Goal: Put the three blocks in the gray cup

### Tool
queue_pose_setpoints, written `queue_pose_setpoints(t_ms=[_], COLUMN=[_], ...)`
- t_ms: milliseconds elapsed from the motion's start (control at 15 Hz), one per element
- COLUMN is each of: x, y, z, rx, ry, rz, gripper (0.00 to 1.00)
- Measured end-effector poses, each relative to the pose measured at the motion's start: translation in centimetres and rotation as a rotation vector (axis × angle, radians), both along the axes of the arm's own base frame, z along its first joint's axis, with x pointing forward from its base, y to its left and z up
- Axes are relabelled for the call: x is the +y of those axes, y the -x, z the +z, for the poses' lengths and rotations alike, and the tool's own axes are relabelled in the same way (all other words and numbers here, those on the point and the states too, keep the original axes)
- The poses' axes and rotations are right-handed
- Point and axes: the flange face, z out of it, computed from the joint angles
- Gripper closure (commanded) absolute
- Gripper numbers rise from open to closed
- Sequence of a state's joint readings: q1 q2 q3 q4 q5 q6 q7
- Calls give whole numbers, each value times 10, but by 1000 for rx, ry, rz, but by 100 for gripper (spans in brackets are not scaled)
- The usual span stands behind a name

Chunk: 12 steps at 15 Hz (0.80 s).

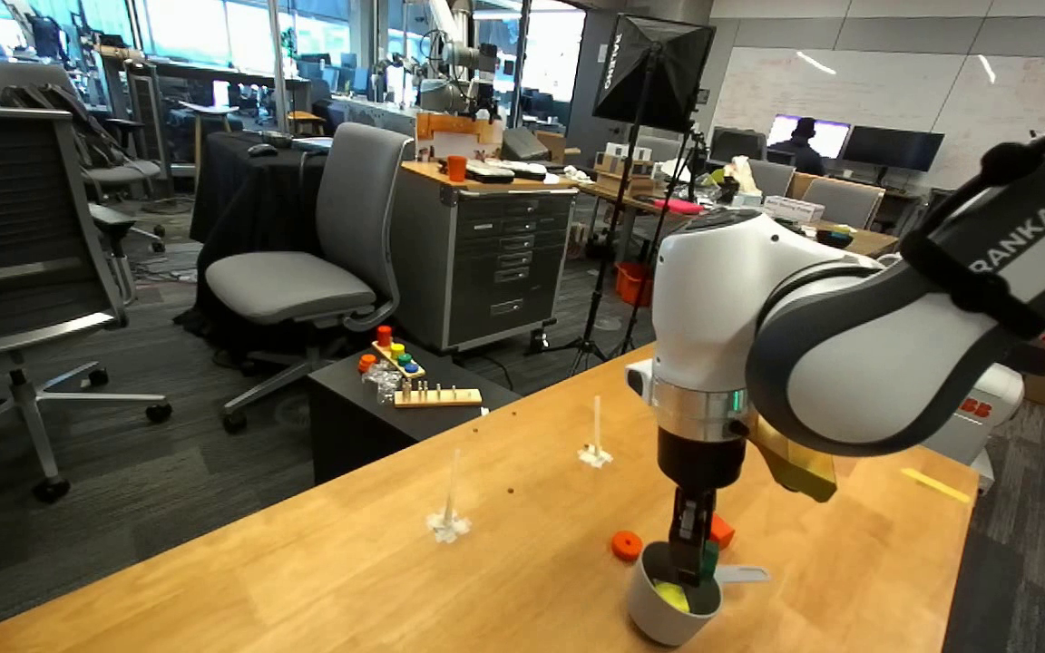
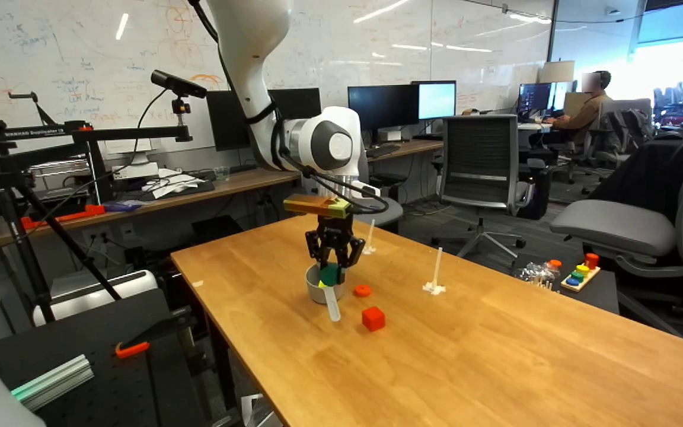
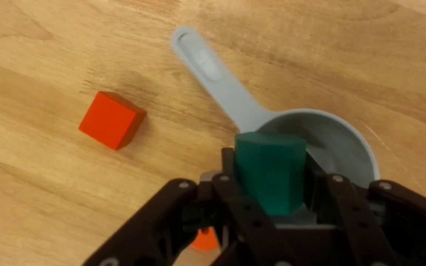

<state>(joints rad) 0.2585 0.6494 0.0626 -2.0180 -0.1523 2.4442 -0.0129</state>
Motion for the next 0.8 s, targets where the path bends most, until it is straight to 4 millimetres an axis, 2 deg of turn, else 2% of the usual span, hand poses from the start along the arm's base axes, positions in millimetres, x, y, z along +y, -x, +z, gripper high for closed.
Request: queue_pose_setpoints(t_ms=[133, 333, 400, 800], x=[7, 16, 19, 24], y=[7, 12, 13, 12], z=[-3, -3, -3, 5], rx=[6, 5, 4, -12], ry=[5, 13, 14, 14], rz=[20, 39, 41, 31], gripper=[28, 3, 0, 0])
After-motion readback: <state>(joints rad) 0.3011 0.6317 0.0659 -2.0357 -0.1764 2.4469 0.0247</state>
